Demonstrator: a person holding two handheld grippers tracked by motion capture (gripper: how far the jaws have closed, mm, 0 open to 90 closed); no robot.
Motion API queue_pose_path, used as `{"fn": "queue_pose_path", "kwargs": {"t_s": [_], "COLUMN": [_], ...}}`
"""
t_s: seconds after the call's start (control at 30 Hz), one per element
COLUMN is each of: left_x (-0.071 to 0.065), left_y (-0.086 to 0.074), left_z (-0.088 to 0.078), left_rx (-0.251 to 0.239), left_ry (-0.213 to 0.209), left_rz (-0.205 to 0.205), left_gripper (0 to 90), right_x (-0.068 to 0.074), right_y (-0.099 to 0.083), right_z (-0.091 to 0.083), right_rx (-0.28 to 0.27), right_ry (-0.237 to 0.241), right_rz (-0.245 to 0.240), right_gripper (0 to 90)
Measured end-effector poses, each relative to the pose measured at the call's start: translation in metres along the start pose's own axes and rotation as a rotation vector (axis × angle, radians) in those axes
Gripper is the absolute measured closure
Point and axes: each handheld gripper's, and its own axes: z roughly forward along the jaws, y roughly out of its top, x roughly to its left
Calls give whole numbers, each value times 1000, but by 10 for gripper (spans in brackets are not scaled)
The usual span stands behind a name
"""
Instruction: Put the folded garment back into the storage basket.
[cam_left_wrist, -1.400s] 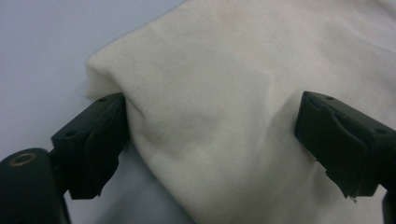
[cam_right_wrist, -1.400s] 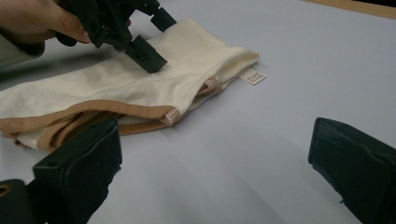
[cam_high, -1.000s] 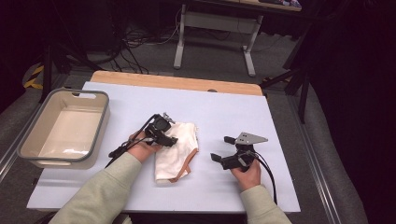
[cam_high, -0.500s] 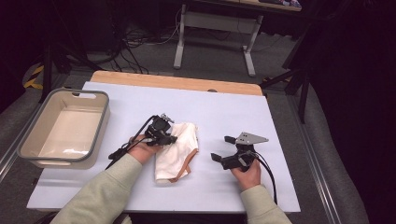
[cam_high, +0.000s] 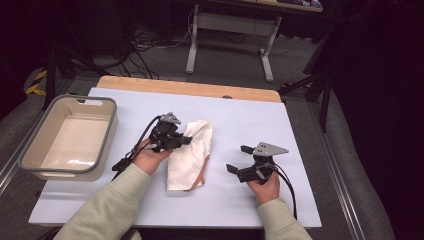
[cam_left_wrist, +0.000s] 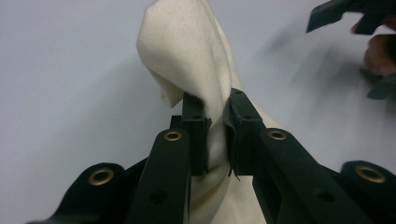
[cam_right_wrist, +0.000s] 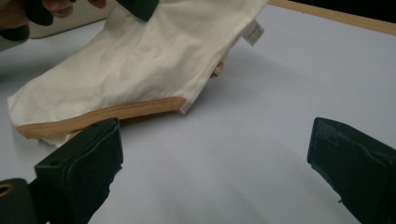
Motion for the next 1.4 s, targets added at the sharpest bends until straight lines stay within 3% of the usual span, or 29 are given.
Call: {"fn": "queue_pose_path", "kwargs": {"t_s": [0.1, 0.5, 0.77, 0.97, 1.4], "left_x": [-4, -20, -22, -20, -4], "left_y": [4, 16, 19, 20, 16], "left_z": [-9, -36, -57, -75, -124], "left_rx": [-37, -124, -182, -183, -194], "left_ry": [-27, -53, -57, -30, 30], "left_rz": [17, 161, 194, 222, 214], "left_gripper": [801, 802, 803, 804, 805], "right_x": [0, -1, -1, 0, -1], "right_y": [0, 0, 0, 0, 0], "right_z": [0, -1, -1, 0, 0], "right_rx": [-3, -10, -15, -12, -8], "right_ry": [1, 12, 12, 8, 3], "right_rz": [1, 4, 6, -3, 7], "right_gripper": [39, 38, 31, 30, 28]}}
